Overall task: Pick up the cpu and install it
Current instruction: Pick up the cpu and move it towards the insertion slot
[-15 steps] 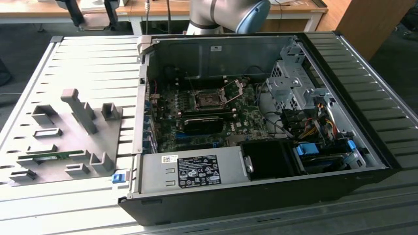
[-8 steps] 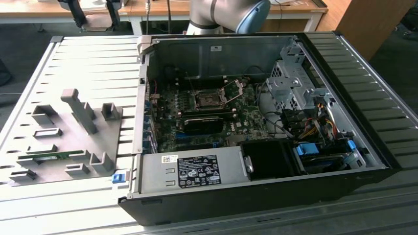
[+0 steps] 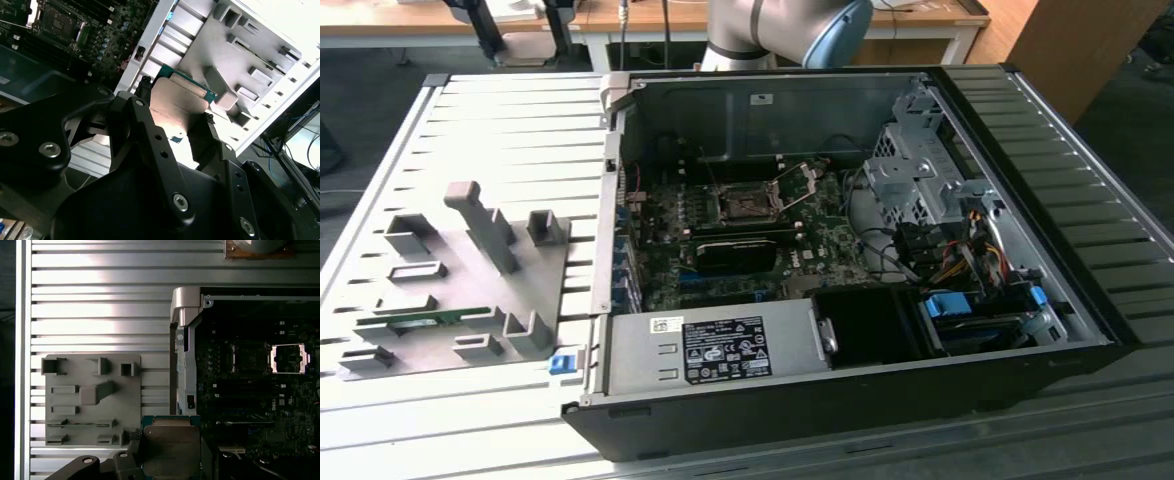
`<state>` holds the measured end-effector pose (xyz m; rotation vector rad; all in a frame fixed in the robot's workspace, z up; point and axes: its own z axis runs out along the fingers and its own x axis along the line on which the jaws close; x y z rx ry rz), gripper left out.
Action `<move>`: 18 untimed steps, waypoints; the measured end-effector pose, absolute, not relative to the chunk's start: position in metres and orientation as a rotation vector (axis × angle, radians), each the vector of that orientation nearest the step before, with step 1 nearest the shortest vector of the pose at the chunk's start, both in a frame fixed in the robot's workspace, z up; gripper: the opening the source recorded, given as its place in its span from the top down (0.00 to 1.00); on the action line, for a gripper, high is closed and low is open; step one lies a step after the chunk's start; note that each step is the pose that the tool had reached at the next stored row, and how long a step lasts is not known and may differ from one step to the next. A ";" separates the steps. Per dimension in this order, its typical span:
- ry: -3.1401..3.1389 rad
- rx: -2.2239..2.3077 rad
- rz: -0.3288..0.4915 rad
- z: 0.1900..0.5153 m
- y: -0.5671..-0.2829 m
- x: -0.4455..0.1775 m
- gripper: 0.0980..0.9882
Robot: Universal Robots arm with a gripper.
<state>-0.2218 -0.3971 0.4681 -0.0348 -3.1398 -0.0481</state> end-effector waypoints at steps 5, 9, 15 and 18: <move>-3.140 -0.035 -0.048 0.467 -0.397 -0.219 0.50; -3.140 -0.035 -0.048 0.466 -0.397 -0.217 0.50; -3.140 -0.035 -0.048 0.464 -0.397 -0.214 0.50; -3.140 -0.035 -0.048 0.464 -0.397 -0.212 0.50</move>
